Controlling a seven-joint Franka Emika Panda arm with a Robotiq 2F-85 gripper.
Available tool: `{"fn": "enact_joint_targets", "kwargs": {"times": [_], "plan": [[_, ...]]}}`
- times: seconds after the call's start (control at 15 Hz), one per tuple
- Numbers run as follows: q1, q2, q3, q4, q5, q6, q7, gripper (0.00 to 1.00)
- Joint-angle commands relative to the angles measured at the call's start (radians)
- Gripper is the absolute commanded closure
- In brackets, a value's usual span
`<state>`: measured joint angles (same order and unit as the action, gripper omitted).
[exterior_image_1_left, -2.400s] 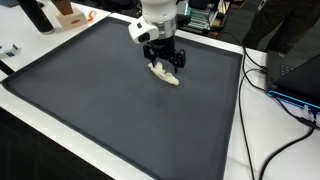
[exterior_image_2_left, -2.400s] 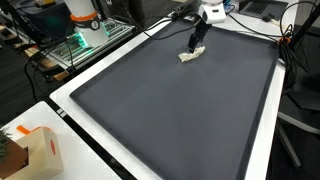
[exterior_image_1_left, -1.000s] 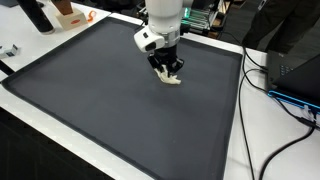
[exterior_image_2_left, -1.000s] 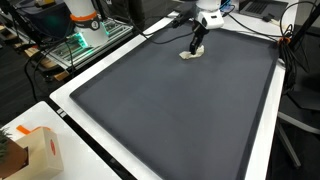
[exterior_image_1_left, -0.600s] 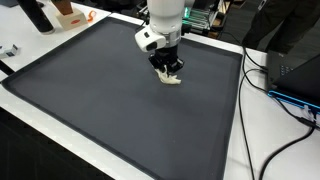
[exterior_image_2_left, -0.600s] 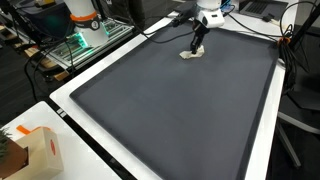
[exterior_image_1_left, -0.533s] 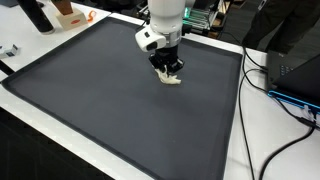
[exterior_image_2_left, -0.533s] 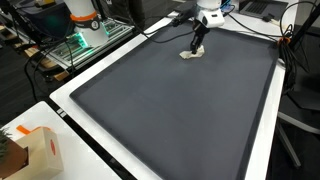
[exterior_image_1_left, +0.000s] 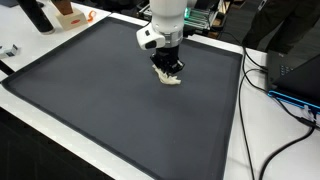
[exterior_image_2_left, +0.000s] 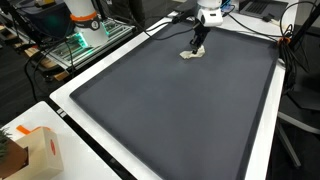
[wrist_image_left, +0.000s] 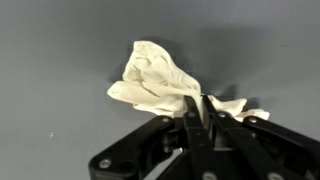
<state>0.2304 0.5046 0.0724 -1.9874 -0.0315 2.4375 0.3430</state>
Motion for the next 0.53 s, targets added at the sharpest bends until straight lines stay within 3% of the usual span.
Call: {"fn": "enact_joint_targets", "kwargs": {"times": [0.0, 0.33, 0.4, 0.47], "plan": [[0.027, 0.008, -0.024, 0.004, 0.002, 0.015, 0.07, 0.98], [0.042, 0.001, -0.034, 0.007, -0.006, -0.003, 0.102, 0.98], [0.047, 0.001, -0.039, 0.007, -0.01, 0.001, 0.115, 0.66], [0.048, -0.002, -0.04, 0.006, -0.01, 0.002, 0.118, 0.66]]}}
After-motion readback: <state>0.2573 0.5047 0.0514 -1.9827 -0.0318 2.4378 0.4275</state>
